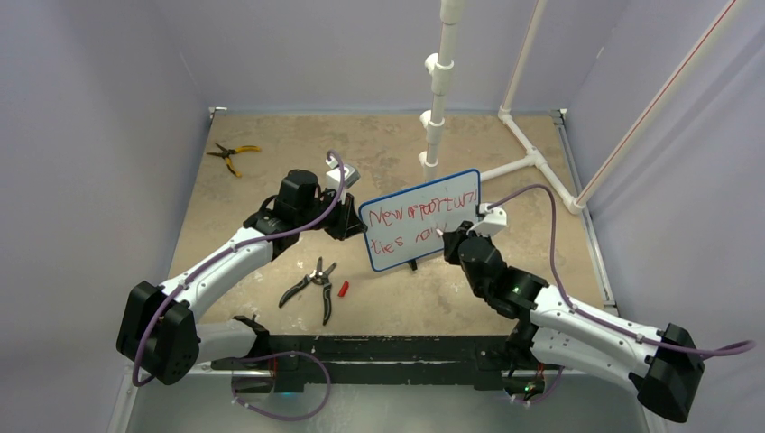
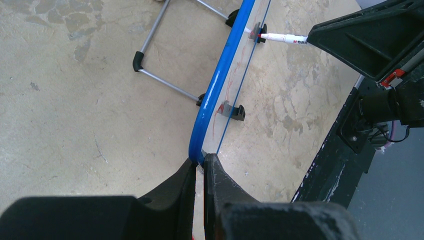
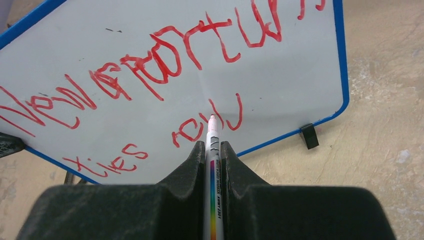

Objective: Write a sentence on the whiteboard

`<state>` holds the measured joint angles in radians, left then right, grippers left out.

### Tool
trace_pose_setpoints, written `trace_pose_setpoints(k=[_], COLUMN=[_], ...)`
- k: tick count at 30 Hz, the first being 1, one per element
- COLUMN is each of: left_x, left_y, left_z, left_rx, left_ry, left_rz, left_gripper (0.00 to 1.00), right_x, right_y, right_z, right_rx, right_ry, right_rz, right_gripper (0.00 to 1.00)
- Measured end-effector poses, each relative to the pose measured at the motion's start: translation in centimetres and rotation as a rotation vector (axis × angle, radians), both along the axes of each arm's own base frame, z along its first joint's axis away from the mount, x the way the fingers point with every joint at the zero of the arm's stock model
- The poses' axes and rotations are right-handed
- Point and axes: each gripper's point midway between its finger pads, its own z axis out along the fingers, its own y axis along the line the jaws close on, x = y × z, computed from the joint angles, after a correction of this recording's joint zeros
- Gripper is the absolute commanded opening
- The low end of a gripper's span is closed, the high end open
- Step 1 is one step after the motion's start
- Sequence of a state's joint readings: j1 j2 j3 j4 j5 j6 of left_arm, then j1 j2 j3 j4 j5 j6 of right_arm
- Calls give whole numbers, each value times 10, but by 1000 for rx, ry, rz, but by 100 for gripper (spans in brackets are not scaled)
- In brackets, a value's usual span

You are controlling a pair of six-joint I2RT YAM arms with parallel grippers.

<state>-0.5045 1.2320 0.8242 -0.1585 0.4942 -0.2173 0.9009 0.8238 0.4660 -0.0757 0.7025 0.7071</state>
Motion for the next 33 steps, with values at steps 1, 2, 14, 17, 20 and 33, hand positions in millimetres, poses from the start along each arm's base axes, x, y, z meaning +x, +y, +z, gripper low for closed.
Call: trace_pose_setpoints(k=[1,2,14,17,20,33], left_x=[0,0,0,0,0,0], left_y=[0,0,0,0,0,0], left_z=[0,0,0,0,0,0], left_rx=[0,0,0,0,0,-1], left_ry=[0,0,0,0,0,0], left_rz=[0,0,0,0,0,0], left_gripper=[0,0,0,0,0,0], right_x=[0,0,1,0,0,-3], right_y=[2,3,9,9,9,5], right_z=[1,1,-1,-4,-9,-24], right_rx=[2,3,-8,-14,-24,-69], right_ry=[-1,-4,0,10,25,74], right_rz=[8,15,43,43,42,34], right_gripper=[0,0,0,0,0,0])
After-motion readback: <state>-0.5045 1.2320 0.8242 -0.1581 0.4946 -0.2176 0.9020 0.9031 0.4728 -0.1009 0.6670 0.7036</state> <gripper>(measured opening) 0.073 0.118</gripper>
